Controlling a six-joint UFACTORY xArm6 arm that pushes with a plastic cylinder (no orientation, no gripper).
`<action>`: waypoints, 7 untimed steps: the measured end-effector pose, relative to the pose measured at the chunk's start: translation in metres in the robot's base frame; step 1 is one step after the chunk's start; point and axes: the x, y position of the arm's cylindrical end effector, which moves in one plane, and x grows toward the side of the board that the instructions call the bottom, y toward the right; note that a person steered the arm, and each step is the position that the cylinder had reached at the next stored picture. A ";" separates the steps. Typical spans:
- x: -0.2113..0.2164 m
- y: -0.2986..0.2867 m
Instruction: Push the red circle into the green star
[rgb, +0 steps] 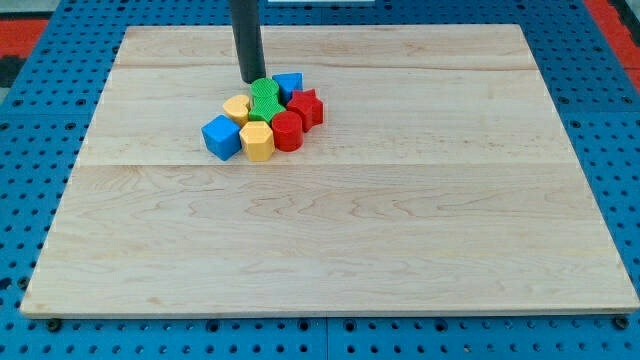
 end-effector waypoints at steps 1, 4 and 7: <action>-0.001 -0.001; -0.007 -0.005; 0.024 0.071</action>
